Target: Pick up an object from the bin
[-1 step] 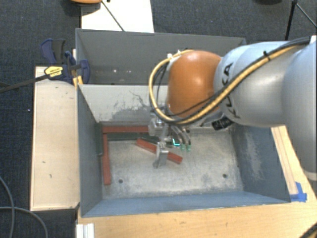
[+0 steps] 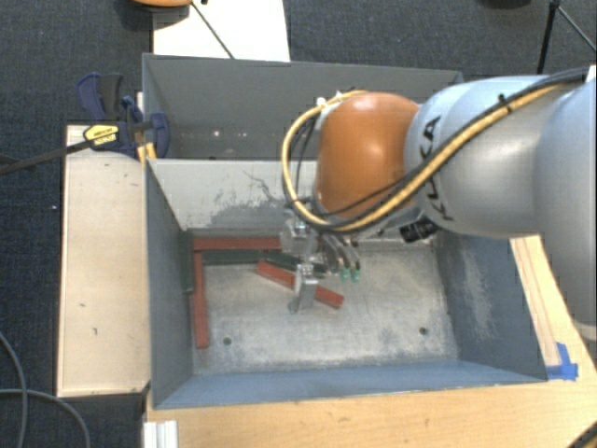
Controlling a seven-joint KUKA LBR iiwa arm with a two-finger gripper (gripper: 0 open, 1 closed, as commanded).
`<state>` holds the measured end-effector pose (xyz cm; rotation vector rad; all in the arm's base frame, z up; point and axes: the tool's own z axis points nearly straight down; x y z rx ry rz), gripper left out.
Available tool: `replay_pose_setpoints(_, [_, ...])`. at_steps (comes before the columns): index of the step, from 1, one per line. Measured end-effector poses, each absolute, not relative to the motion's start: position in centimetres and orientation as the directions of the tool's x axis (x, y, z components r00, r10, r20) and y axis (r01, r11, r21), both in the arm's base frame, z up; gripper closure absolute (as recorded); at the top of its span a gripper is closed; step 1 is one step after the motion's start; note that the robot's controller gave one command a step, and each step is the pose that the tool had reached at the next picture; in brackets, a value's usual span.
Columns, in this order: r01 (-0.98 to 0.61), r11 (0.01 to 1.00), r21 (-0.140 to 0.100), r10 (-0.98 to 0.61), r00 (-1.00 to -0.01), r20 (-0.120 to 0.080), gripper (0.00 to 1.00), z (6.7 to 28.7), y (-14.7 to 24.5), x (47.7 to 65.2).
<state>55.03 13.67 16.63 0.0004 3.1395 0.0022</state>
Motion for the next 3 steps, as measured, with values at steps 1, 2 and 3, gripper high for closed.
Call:
replay_pose_setpoints(1, [0.135,0.991,0.002,0.135,-0.991,-0.004,0.0,12.0,12.3,56.4])
replay_pose_setpoints(2, [0.354,0.935,0.002,0.354,-0.935,-0.003,0.0,7.0,12.2,58.7])
replay_pose_setpoints(3, [0.274,0.962,-0.002,0.274,-0.962,0.002,0.0,7.0,13.5,56.5])
